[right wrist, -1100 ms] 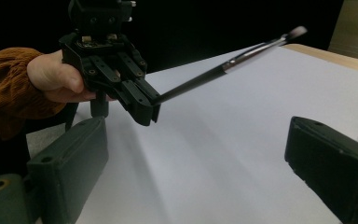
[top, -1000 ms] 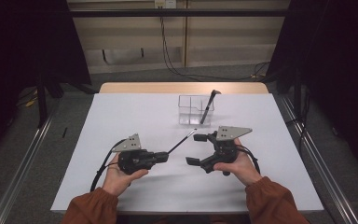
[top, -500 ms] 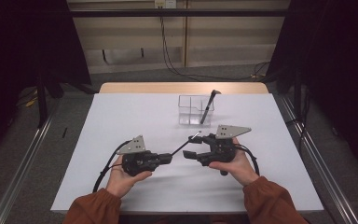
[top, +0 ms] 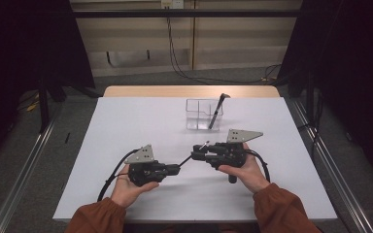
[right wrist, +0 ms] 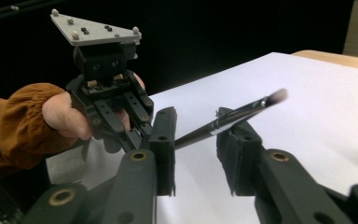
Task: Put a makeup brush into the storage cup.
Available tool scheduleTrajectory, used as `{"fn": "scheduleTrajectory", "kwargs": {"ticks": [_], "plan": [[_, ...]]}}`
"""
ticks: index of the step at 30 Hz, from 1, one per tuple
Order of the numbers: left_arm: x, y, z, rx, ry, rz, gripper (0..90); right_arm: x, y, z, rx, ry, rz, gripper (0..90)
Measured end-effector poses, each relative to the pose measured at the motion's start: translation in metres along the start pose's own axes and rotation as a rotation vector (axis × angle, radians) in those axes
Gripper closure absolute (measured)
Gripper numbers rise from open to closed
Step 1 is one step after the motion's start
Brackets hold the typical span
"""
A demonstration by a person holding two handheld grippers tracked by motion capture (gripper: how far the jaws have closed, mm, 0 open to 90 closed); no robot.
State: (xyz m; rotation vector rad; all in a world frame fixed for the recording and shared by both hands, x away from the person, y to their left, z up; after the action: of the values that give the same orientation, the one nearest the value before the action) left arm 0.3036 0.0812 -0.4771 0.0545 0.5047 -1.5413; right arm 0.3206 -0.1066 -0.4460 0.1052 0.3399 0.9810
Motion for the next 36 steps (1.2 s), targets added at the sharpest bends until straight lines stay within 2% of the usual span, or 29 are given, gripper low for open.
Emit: {"fn": "scheduleTrajectory", "kwargs": {"ticks": [11,13,16,22,33,36], "plan": [[0.003,0.001,-0.003,0.000,0.012,0.005,84.0,0.000,0.003,0.001,0.020,-0.007,0.040,78.3],[0.003,0.003,-0.003,0.002,0.021,0.012,83.6,0.001,0.003,0.001,0.020,-0.004,0.040,78.9],[0.000,0.005,-0.002,-0.006,0.011,0.026,81.7,0.000,0.003,0.002,0.027,-0.003,0.051,81.1],[-0.004,0.009,-0.002,-0.017,-0.011,0.060,74.6,0.001,0.007,0.002,0.031,-0.004,0.074,85.3],[-0.007,0.010,-0.001,-0.018,-0.040,0.102,63.9,-0.003,0.001,0.005,0.031,-0.015,0.054,85.7],[-0.009,0.010,0.001,-0.019,-0.051,0.112,57.3,-0.004,0.000,0.006,0.030,-0.012,0.050,85.7]]}}
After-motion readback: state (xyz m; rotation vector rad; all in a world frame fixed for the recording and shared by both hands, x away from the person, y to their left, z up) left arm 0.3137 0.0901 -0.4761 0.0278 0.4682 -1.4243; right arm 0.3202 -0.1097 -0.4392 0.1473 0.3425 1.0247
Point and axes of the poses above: each handheld gripper's, and its own axes: x roughly forward along the jaws, z roughly out of its top, y roughly to its left, the point moved 6 cm from there along x, roughly forward along the jaws, and after that the axes turned 13 degrees about -z, right-handed, at the moved point
